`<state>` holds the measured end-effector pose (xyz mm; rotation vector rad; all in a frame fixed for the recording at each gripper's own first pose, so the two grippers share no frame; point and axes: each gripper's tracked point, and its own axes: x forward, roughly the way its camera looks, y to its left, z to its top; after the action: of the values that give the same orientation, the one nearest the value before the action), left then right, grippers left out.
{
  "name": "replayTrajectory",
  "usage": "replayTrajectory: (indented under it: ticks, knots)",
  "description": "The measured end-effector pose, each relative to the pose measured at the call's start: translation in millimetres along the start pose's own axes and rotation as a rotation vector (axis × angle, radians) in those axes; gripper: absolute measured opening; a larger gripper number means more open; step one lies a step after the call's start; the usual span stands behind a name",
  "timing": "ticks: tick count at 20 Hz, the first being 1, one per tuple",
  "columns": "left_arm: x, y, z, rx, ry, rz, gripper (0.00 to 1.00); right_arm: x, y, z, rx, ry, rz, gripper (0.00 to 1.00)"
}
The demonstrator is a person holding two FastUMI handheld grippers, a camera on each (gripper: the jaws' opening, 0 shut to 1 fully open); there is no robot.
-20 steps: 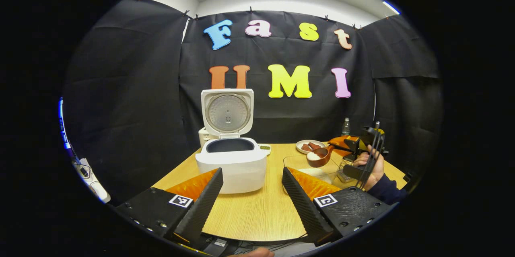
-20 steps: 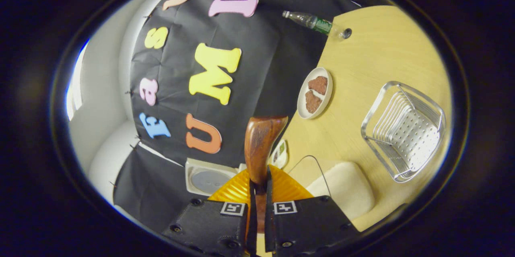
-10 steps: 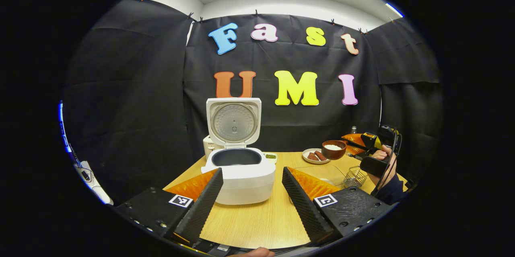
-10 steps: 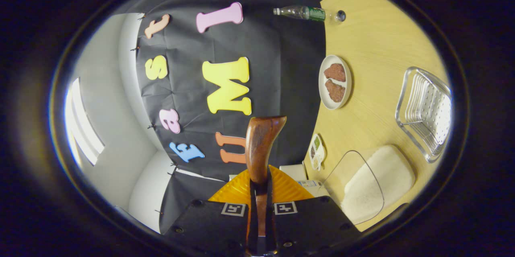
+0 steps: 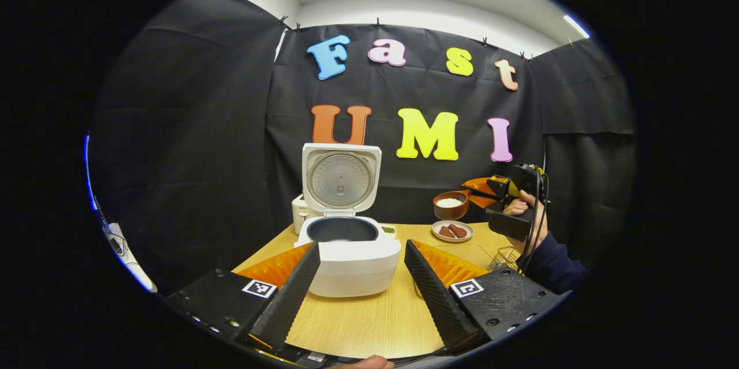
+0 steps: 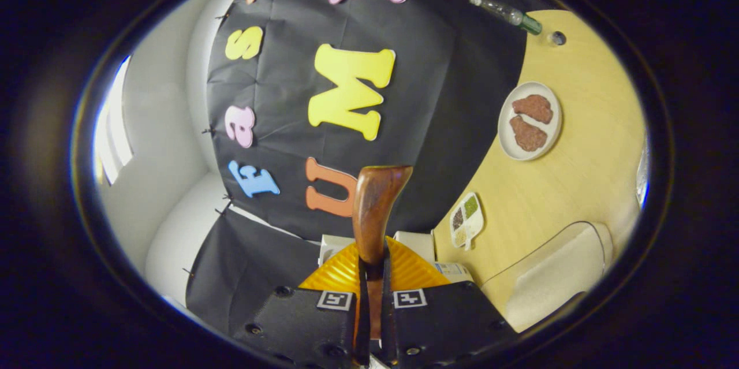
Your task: Close the left gripper, press the button to open the rice cooker; take a wooden spoon from the chopstick holder with the right hand, scoop a spoonful of rice and pour it into the rice cooker, then put the wooden spoon back into the chopstick holder.
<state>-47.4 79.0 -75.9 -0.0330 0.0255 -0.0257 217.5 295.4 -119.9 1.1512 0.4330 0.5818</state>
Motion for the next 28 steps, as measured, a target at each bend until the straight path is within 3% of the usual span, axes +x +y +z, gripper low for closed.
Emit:
replayTrajectory:
  ticks: [7,12,16,21,28]
  knots:
    - [-2,27,-9,-0.022,0.011,0.061,0.94,91,27,-62,-0.212,0.118,-0.045,0.11]
    - [-6,27,-9,-0.025,0.021,0.058,0.94,139,35,-101,-0.407,0.167,-0.090,0.11]
    - [-18,29,-8,-0.018,0.018,0.070,0.94,156,36,-116,-0.581,0.165,-0.144,0.11]
    - [-30,28,-16,-0.015,0.042,0.091,0.94,175,48,-134,-0.839,0.177,-0.156,0.11]
    - [-40,31,-19,-0.030,0.043,0.093,0.94,188,54,-154,-1.034,0.215,-0.150,0.11]
